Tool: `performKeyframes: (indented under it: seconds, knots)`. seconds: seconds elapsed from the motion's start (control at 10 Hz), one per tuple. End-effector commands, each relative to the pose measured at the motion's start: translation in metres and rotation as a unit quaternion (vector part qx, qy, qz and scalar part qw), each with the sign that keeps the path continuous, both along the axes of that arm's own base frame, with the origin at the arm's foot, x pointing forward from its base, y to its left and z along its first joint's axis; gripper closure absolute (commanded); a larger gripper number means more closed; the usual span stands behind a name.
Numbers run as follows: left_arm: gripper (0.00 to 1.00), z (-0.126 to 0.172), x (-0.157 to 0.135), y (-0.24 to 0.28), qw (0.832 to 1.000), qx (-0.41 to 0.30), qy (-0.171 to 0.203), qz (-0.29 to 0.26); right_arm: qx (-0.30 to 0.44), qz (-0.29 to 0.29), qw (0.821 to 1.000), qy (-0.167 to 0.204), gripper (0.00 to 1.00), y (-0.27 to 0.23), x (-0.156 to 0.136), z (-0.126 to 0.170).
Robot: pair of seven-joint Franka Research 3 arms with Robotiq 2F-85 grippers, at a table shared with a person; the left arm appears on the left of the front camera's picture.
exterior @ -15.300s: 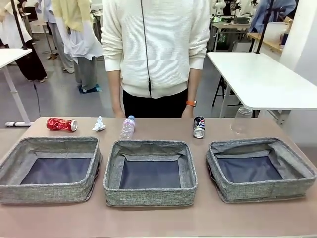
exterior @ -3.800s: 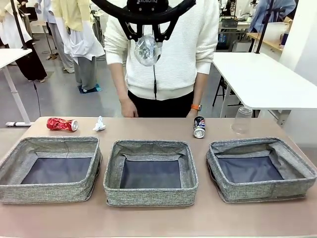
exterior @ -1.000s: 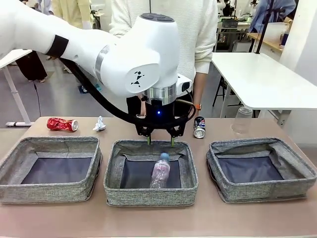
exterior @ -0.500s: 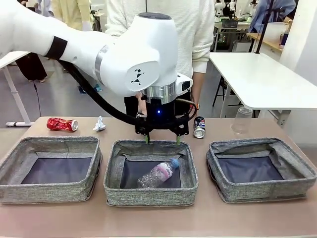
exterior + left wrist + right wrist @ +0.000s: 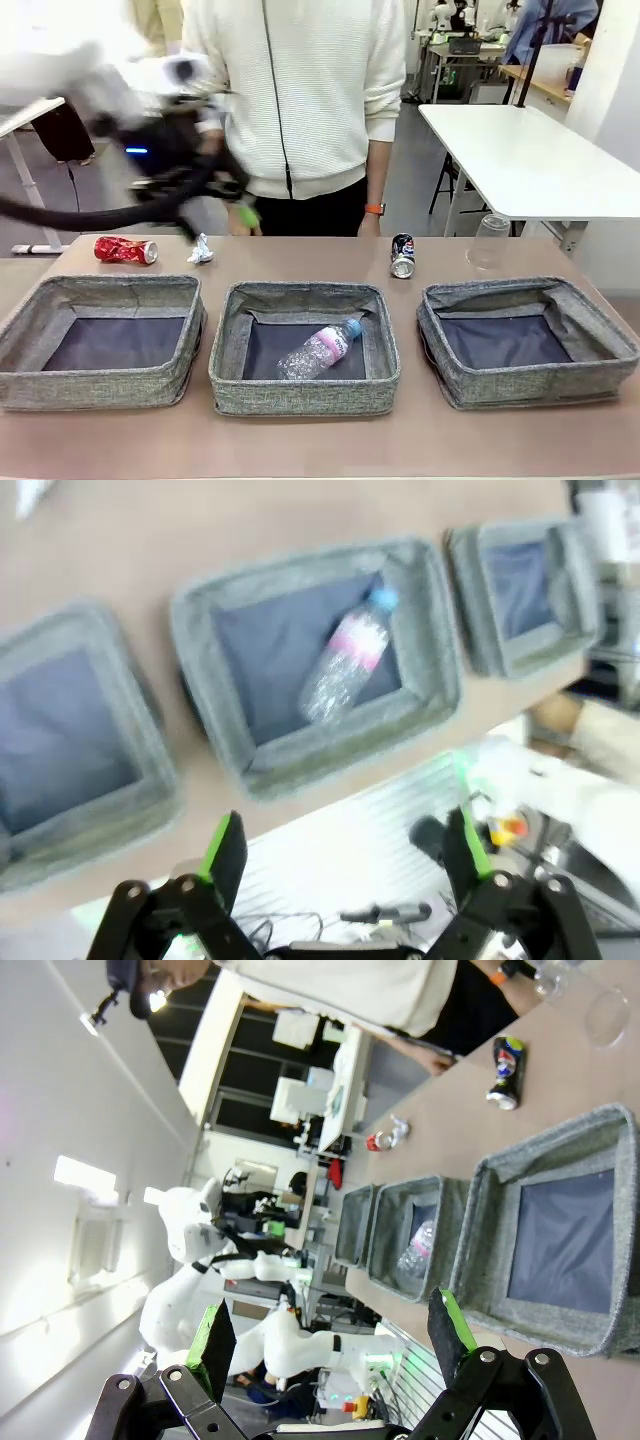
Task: Sort the waste into the appropriate baskets.
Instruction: Place the picked waste into the Fabric basket indicated by the person.
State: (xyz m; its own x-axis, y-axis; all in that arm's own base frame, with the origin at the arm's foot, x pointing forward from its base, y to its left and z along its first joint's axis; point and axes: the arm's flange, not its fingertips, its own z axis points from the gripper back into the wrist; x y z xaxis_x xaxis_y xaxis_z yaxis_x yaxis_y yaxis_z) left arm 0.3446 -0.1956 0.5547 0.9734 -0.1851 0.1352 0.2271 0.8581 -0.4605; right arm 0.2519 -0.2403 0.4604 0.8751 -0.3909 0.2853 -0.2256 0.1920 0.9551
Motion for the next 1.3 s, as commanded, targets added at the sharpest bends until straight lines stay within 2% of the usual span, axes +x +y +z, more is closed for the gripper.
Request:
performKeyframes:
  seconds: [0.0, 0.1, 0.2, 0.3, 0.4, 0.6, 0.8, 0.9, 1.2]
  knots:
    - [0.00, -0.012, -0.019, 0.095, 0.995, -0.096, 0.005, 0.033, 0.003, 0.000, 1.000, -0.017, 0.00, 0.000, 0.002, 0.003]
    - [0.00, -0.016, -0.023, 0.143, 0.984, -0.169, 0.007, 0.054, 0.003, 0.000, 1.000, -0.017, 0.00, 0.000, 0.002, 0.003]
    - [0.00, -0.026, -0.029, 0.192, 0.964, -0.250, 0.002, 0.089, 0.003, 0.000, 1.000, -0.017, 0.00, 0.000, 0.002, 0.003]
    - [0.00, -0.046, -0.038, 0.241, 0.938, -0.309, 0.020, 0.156, 0.003, 0.000, 1.000, -0.017, 0.00, 0.000, 0.002, 0.003]
    - [0.00, -0.063, -0.052, 0.272, 0.899, -0.395, -0.003, 0.188, 0.003, 0.000, 1.000, -0.017, 0.00, 0.000, 0.002, 0.003]
    - [0.00, -0.103, -0.078, 0.302, 0.826, -0.496, -0.050, 0.264, 0.003, 0.000, 1.000, -0.017, 0.00, 0.000, 0.002, 0.003]
    - [0.00, -0.136, -0.107, 0.314, 0.782, -0.550, -0.099, 0.276, 0.003, 0.000, 1.000, -0.017, 0.00, 0.000, 0.002, 0.003]
    - [0.00, -0.072, -0.057, 0.360, 0.822, -0.488, -0.034, 0.292, 0.003, 0.000, 1.000, -0.017, 0.00, 0.000, 0.002, 0.003]
    - [0.00, -0.072, -0.057, 0.360, 0.822, -0.488, -0.034, 0.292, 0.003, 0.000, 1.000, -0.017, 0.00, 0.000, 0.002, 0.003]
